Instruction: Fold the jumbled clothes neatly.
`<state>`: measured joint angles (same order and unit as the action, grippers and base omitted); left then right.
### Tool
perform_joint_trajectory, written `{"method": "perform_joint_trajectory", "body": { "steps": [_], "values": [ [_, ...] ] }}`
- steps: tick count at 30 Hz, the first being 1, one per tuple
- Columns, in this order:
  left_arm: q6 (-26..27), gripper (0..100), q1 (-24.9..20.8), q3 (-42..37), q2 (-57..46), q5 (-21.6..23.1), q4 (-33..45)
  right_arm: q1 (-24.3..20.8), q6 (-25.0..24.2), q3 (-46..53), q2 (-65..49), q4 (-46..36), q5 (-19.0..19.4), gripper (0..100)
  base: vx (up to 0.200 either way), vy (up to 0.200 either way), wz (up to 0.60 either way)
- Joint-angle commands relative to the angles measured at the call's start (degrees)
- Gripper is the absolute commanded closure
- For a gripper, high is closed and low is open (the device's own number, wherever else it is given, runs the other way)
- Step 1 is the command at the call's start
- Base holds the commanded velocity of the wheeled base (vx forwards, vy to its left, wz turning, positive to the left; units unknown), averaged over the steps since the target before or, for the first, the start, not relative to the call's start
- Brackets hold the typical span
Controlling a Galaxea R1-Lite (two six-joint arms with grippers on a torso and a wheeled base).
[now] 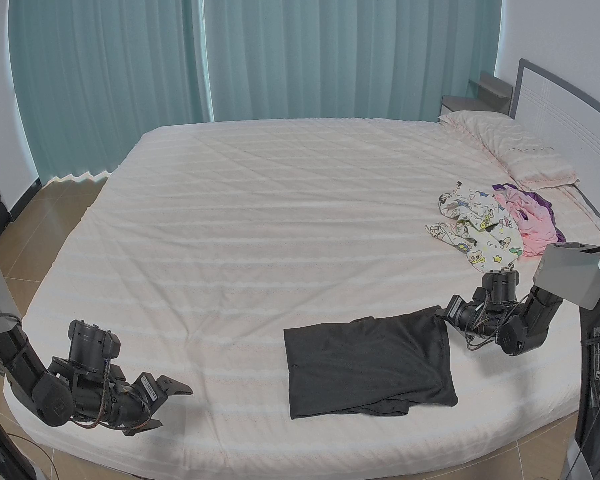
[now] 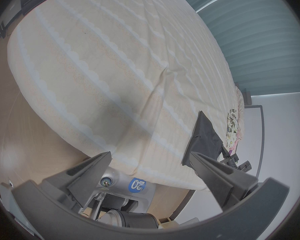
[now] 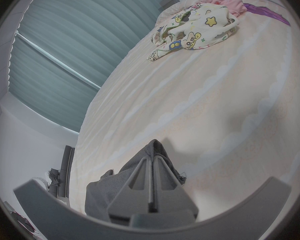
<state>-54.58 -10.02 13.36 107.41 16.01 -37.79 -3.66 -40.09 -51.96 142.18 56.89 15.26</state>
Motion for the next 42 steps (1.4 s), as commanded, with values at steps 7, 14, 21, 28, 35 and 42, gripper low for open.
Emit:
{"method": "perform_joint_trajectory", "body": {
  "steps": [7, 14, 21, 28, 35, 42],
  "values": [
    [0.0, 0, 0.0, 0.0, 0.08, -0.01, 0.0, 1.2, -2.0, 0.54, -0.5, 0.85, -3.57, 100, 0.0, 0.0, 0.0],
    [0.0, 0, 0.0, 0.0, 0.08, -0.01, 0.0, 1.99, -2.0, 1.24, -0.5, 1.82, -3.75, 100, 0.0, 0.0, 0.0],
    [0.0, 0, 0.0, 0.0, 0.08, -0.01, 0.0, 1.9, -1.74, 1.07, -0.24, 1.82, -3.75, 0, 0.0, 0.0, 0.0],
    [0.0, 0, 0.0, -0.09, 0.17, -0.01, 0.0, 2.08, 4.94, 11.61, -6.04, 7.53, -2.43, 0, 0.0, 0.0, 0.0],
    [0.0, 0, 0.0, -0.09, 0.17, -0.01, 0.0, 2.78, 11.79, 26.29, -10.96, 15.26, 10.23, 0, 0.0, 0.0, 0.0],
    [0.0, 0, 0.0, -0.09, 0.08, -0.01, 0.0, 2.78, 24.1, 32.62, -9.73, 15.18, 16.47, 0, 0.0, 0.0, 0.0]
  ]
}}
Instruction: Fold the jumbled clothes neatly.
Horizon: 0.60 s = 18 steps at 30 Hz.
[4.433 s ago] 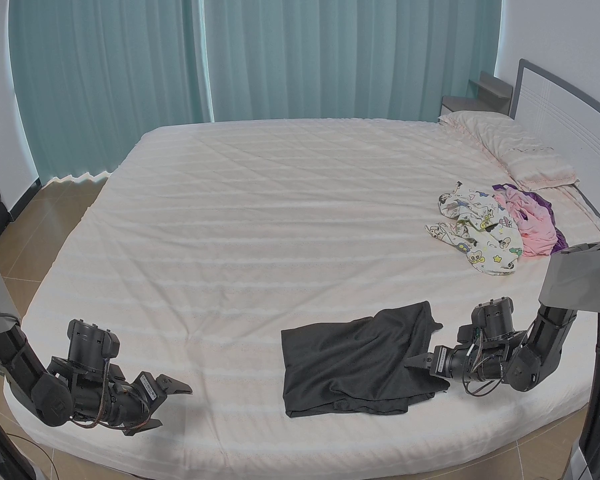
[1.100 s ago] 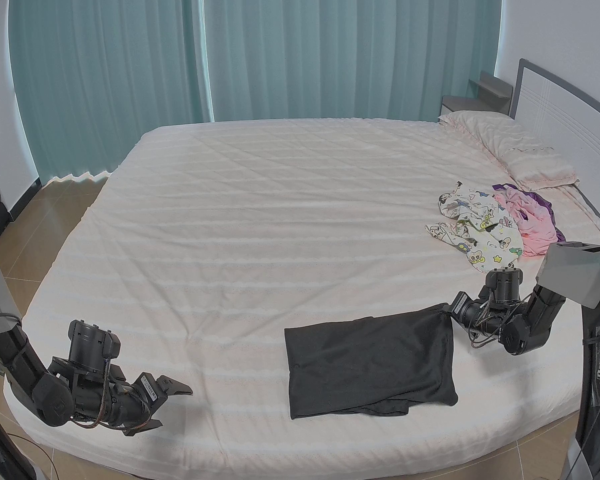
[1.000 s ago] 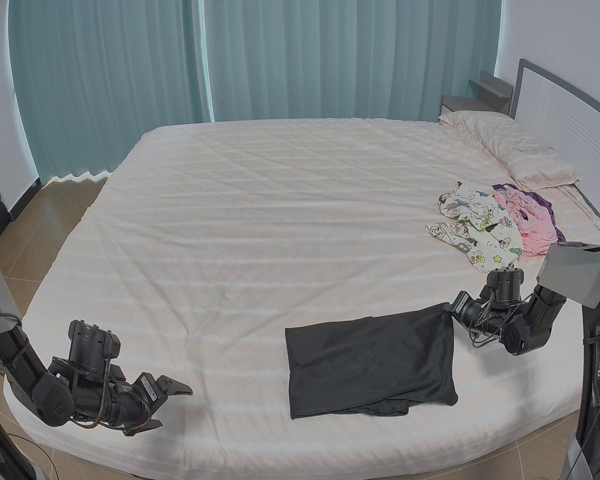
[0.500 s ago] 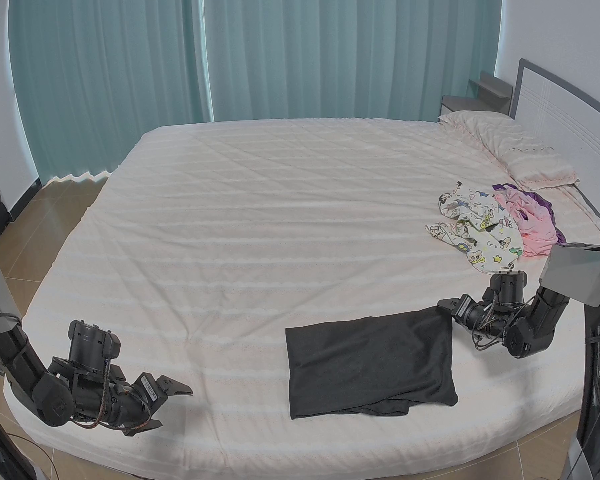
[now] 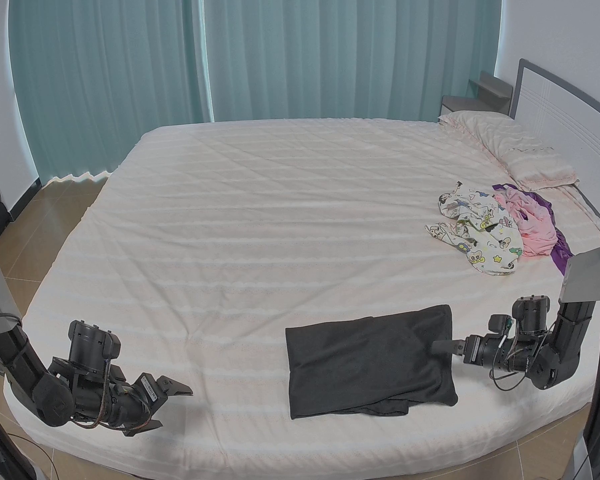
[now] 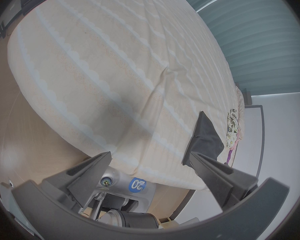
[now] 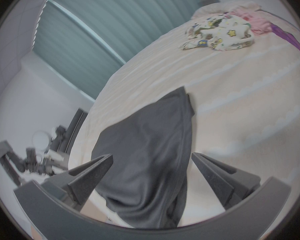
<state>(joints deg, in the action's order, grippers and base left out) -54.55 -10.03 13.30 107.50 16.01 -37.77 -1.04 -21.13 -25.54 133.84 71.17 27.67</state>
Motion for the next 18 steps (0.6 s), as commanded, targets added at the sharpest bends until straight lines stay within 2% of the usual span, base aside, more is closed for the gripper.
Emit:
{"method": "perform_joint_trajectory", "body": {
  "steps": [1, 4, 10, 13, 18],
  "values": [
    [-0.03, 0, 0.01, -0.03, 0.08, -0.01, -0.03, 0.16, 5.75, 6.73, -1.39, 0.81, 4.76, 0, 0.0, 0.0, 0.0],
    [-0.03, 0, -0.07, -0.03, 0.08, -0.01, -0.03, 0.16, 7.33, 7.43, -1.13, 0.55, 5.11, 0, 0.0, 0.0, 0.0],
    [-0.03, 0, 0.01, -0.03, 0.08, -0.01, -0.03, 0.77, 15.94, 9.46, 1.07, 0.46, 6.43, 0, 0.0, 0.0, 0.0],
    [-0.03, 0, 0.01, -0.03, 0.08, -0.01, -0.03, 0.77, 16.73, 9.81, 1.25, 0.55, 7.84, 0, 0.0, 0.0, 0.0],
    [-0.03, 0, -0.07, -0.03, 0.08, -0.01, -0.03, 0.25, 18.23, 10.77, 1.77, 0.73, 8.01, 0, 0.0, 0.0, 0.0]
  ]
}}
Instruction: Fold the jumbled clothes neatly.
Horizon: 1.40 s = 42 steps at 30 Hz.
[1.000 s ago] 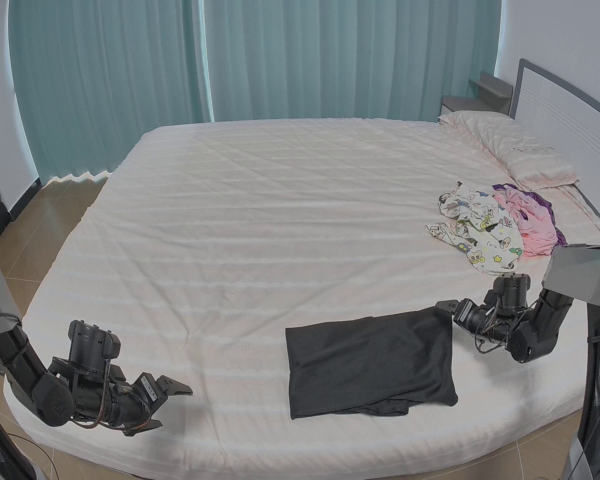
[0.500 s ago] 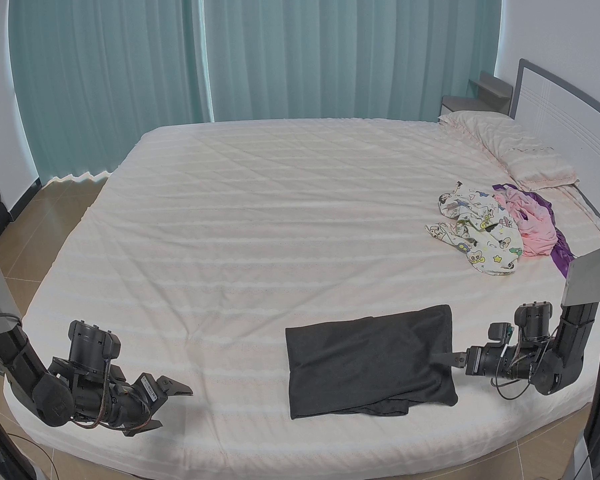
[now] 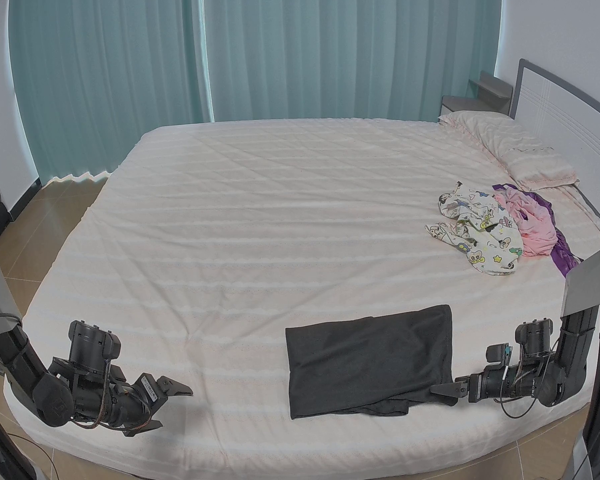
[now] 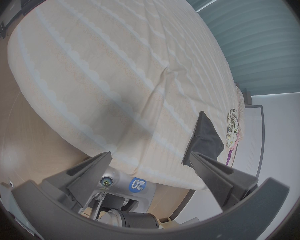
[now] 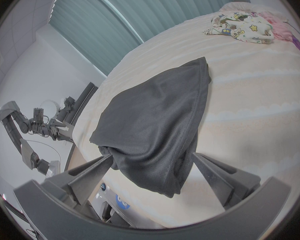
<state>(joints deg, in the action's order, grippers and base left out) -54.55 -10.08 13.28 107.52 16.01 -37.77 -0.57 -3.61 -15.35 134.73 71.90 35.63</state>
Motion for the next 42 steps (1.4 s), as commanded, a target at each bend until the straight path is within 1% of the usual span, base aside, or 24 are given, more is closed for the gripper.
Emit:
{"method": "perform_joint_trajectory", "body": {
  "steps": [1, 2, 8, 9, 10, 17, 18, 20, 24, 25, 28, 32, 38, 39, 42],
  "values": [
    [-0.03, 0, 0.06, 0.0, 0.06, -0.01, -0.03, -0.22, 1.5, 0.85, 0.97, -0.01, 0.05, 0, 0.0, 0.0, 0.0],
    [-0.03, 0, 0.06, 0.0, 0.06, -0.01, -0.03, -0.22, 1.5, 0.85, 0.97, -0.01, 0.05, 100, 0.0, 0.0, 0.0],
    [-0.03, 0, -0.03, 0.0, 0.06, -0.01, -0.03, -0.22, 4.4, 1.55, 1.94, -0.01, 0.05, 100, 0.0, 0.0, 0.0],
    [-0.03, 0, -0.03, 0.0, 0.06, -0.01, -0.03, 0.13, 6.51, 2.16, 2.12, -0.09, 0.05, 100, 0.0, 0.0, 0.0],
    [-0.03, 0, -0.03, 0.0, 0.06, 0.08, -0.03, 0.22, 7.21, 2.25, 2.12, -0.18, 0.05, 100, 0.0, 0.0, 0.0],
    [-0.03, 0, -0.03, 0.17, 0.23, -0.01, -0.03, 1.36, 9.15, 3.48, 1.41, -0.09, 0.05, 100, 0.0, 0.0, 0.0],
    [-0.03, 0, -0.03, 0.17, 0.23, -0.01, -0.03, 1.63, 10.29, 4.01, 1.24, -0.09, 0.05, 100, 0.0, 0.0, 0.0],
    [-0.03, 0, -0.03, 0.08, 0.23, -0.01, -0.03, 2.07, 11.08, 4.1, 1.32, -0.09, 0.05, 100, 0.0, 0.0, 0.0],
    [-0.03, 0, -0.03, 0.08, 0.23, -0.01, -0.03, 2.24, 11.17, 4.1, 1.5, -0.27, 0.05, 100, 0.0, 0.0, 0.0],
    [-0.03, 0, -0.03, 0.08, 0.23, -0.01, -0.03, 3.12, 11.25, 3.92, 1.5, -0.27, 0.05, 100, 0.0, 0.0, 0.0],
    [-0.03, 0, -0.03, 0.08, 0.23, -0.01, -0.03, 3.56, 11.52, 3.92, 1.5, -0.27, 0.05, 100, 0.0, 0.0, 0.0],
    [-0.03, 0, -0.03, 0.08, 0.23, -0.01, -0.03, 3.47, 12.92, 4.54, 1.59, -0.27, 0.05, 100, 0.0, 0.0, 0.0],
    [-0.03, 0, -0.03, 0.08, 0.23, -0.01, -0.03, 3.56, 13.01, 4.27, 1.94, -0.36, -0.04, 100, 0.0, 0.0, 0.0],
    [-0.03, 0, -0.03, 0.08, 0.23, -0.01, -0.03, 3.56, 13.01, 4.27, 1.94, -0.36, 0.05, 0, 0.0, 0.0, 0.0],
    [-0.03, 0, -0.03, 0.17, 0.23, -0.01, -0.03, 3.56, 13.01, 4.45, 1.59, -0.27, 0.05, 0, 0.0, 0.0, 0.0]
  ]
}}
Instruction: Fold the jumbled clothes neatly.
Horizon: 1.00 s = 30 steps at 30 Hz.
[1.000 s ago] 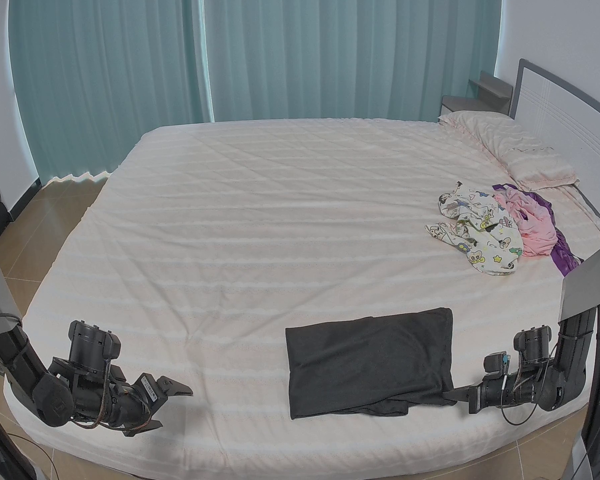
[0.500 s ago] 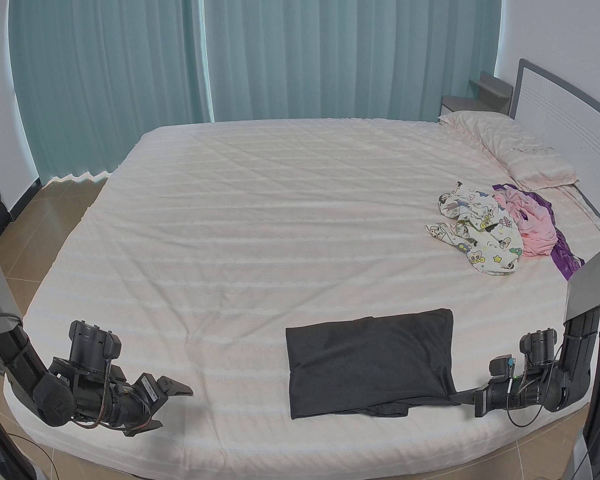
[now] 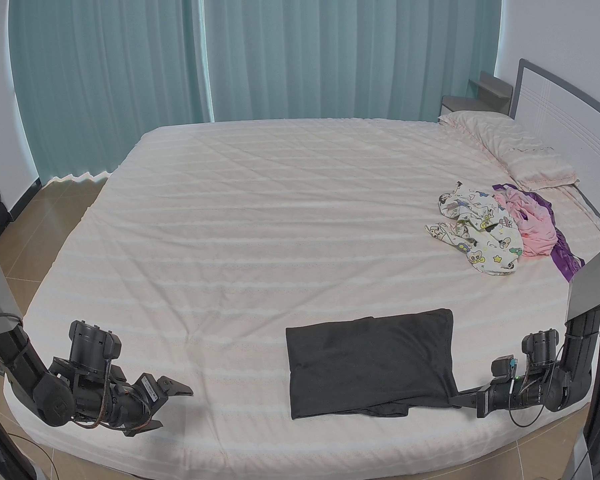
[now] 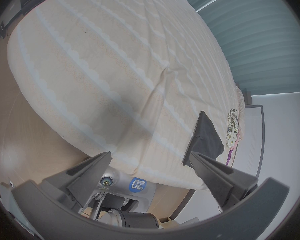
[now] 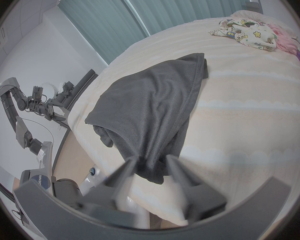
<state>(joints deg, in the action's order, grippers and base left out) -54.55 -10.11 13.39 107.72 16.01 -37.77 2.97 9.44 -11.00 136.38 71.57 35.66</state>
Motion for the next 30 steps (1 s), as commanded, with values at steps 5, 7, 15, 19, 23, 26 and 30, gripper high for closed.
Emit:
{"method": "perform_joint_trajectory", "body": {
  "steps": [5, 7, 15, 19, 23, 26, 30],
  "values": [
    [-0.03, 0, 0.0, -0.03, 0.04, -0.1, -0.03, 0.72, -0.56, -0.78, -0.59, 0.68, 0.03, 0, 0.0, 0.0, 0.0],
    [-0.03, 0, 0.0, -0.11, -0.05, -0.27, -0.03, 1.68, -0.82, -1.4, -1.2, 0.59, 0.11, 0, 0.0, 0.0, 0.0],
    [-0.2, 0, 0.0, -0.2, 0.04, -1.15, -1.87, 2.74, -9.79, -5.09, -4.45, 0.85, -0.5, 0, 0.0, 0.0, 0.0],
    [-0.55, 0, 0.0, -0.29, 0.04, -1.24, -2.31, 2.83, -13.04, -6.67, -5.24, 0.85, -0.76, 0, 0.0, 0.0, 0.0],
    [-0.47, 0, 0.0, -0.11, 0.13, -1.24, -2.4, 2.74, -14.27, -8.16, -4.19, 0.76, -3.93, 0, 0.0, -0.15, 0.0],
    [-0.47, 0, 0.0, -0.03, 0.48, -1.33, -2.4, 2.47, -14.27, -8.78, -3.22, 0.76, -4.63, 0, 0.0, -0.2, 0.0],
    [-0.47, 0, -0.09, -0.03, 0.65, -2.03, -2.4, 2.21, -14.27, -8.96, -2.78, 0.68, -4.72, 0, 0.0, -0.2, 0.0]
  ]
}}
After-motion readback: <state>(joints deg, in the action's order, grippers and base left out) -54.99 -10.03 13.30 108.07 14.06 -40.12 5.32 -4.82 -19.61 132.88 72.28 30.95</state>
